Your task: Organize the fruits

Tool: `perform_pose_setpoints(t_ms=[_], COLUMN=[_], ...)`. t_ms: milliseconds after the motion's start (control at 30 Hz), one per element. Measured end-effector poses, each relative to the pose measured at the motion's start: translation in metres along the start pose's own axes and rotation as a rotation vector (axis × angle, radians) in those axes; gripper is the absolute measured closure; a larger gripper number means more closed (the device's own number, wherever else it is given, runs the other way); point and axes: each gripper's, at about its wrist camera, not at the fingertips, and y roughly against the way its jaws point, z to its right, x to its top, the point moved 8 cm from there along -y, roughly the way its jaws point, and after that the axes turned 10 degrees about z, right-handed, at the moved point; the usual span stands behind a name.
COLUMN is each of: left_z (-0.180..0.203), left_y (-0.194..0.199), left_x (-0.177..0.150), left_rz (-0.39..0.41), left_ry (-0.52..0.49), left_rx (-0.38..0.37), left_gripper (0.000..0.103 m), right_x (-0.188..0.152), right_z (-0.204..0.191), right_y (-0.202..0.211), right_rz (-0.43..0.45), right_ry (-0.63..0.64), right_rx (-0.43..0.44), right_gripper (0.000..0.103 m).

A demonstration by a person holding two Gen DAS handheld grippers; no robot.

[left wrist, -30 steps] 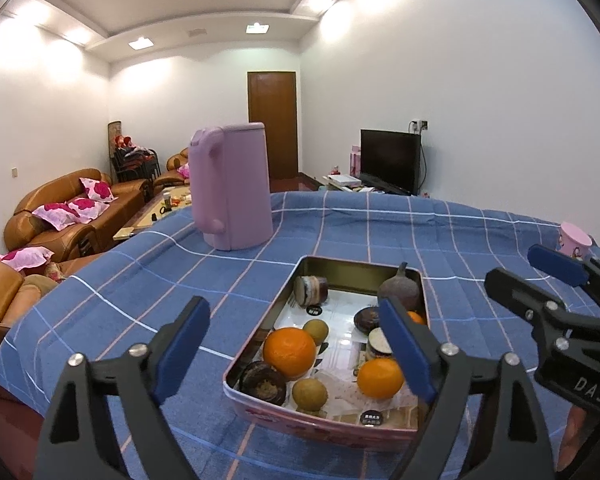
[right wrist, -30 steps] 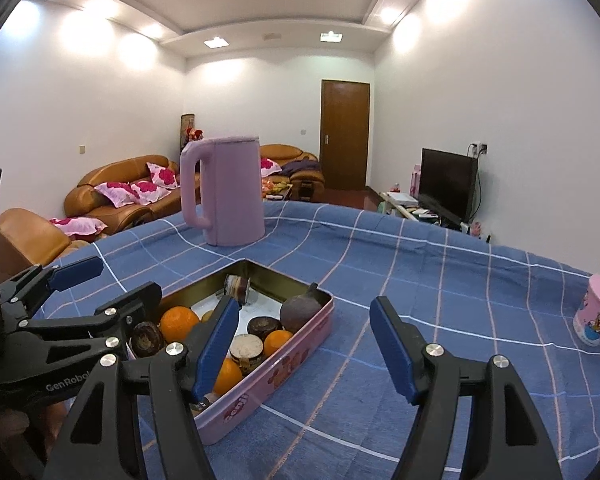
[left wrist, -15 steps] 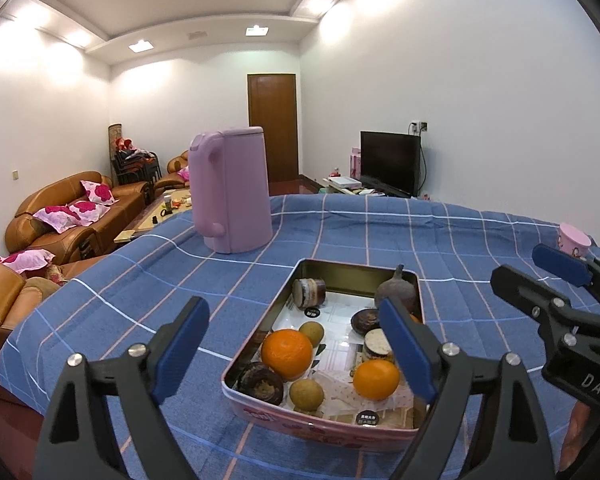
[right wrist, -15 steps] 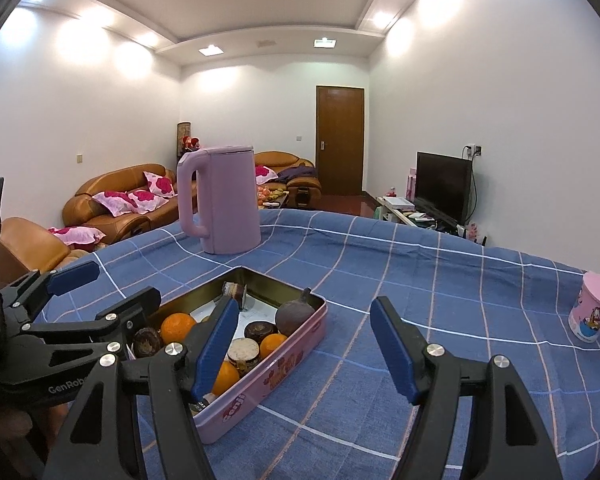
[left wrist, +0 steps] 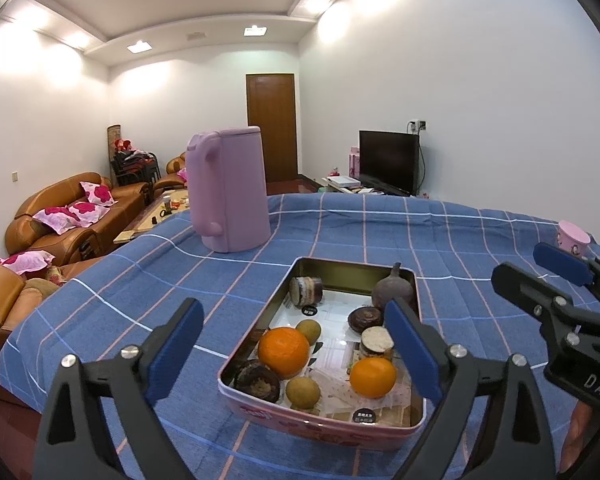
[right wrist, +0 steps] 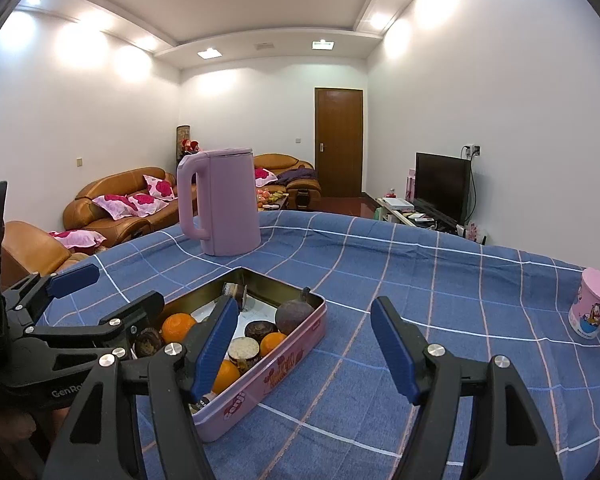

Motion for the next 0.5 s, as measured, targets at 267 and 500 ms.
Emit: perform_pose_setpoints(t_ms=[267, 500], left_z=[0.002, 0.004], left_y=[0.008, 0.014], left_x=[0.008, 0.015], left_rz=[0.025, 0.043], left_ry=[-0.001, 0.007], left_rx=[-0.012, -0.019], left_gripper=[0.000, 0.000], right_x=[0.005, 0.008], right_z=[0.003, 0.006], right_y=[0.006, 0.012], right_rz=[0.026, 0.039], right_ry=[-0.006, -0.009], right_rx=[-0.011, -0.020], right_gripper=[0.032, 0.032])
